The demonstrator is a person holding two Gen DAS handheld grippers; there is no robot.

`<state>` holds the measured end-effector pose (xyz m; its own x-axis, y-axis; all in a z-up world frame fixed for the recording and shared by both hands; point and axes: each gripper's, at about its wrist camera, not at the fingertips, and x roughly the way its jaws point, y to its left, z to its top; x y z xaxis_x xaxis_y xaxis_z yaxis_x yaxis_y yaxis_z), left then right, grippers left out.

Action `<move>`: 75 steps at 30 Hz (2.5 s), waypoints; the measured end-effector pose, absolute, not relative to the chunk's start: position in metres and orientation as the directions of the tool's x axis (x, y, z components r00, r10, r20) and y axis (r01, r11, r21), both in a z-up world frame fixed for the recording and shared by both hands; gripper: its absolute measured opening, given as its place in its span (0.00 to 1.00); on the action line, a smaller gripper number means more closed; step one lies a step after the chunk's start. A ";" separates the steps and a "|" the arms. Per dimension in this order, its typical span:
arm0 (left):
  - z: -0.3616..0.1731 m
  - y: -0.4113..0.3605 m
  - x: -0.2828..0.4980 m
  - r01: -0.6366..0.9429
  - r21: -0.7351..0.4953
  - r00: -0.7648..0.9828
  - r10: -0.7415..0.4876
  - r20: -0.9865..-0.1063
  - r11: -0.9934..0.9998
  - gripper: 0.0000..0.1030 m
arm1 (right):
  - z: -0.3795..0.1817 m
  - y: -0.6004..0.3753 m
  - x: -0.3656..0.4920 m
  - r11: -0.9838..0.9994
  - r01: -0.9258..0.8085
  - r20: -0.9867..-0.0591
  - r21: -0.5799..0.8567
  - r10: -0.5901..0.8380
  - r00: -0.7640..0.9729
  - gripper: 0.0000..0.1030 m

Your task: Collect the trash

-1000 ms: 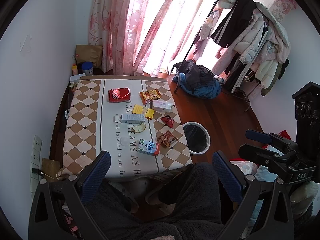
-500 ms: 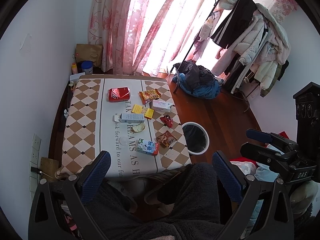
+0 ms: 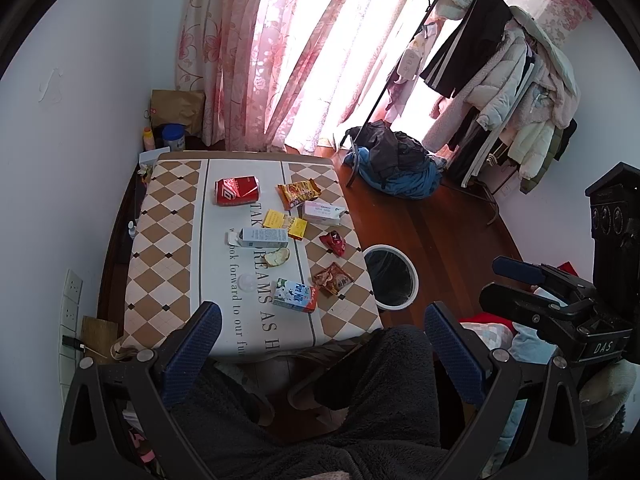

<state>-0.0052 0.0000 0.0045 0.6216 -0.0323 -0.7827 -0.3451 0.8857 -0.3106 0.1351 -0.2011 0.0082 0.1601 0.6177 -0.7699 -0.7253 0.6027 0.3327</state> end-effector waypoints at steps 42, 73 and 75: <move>-0.328 0.037 0.176 -0.822 -0.304 0.168 -0.304 -0.938 0.482 0.99 | -0.306 -0.211 0.294 0.941 -0.162 -0.935 0.297 0.321 0.150 0.69; -0.327 0.072 0.161 -0.622 0.103 0.004 0.135 -0.991 0.776 0.44 | -0.351 -0.133 0.305 0.943 0.002 -0.939 0.333 0.332 0.089 0.80; -0.324 0.067 0.157 -0.622 0.115 0.014 0.158 -0.987 0.775 0.44 | -0.351 -0.130 0.308 0.951 0.002 -0.947 0.308 0.306 0.094 0.80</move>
<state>0.1568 0.0667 -0.3236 0.0142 0.1577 -0.9874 -0.6219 0.7746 0.1148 0.3076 -0.1295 -0.3514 0.0937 0.3064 -0.9473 0.0016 0.9514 0.3079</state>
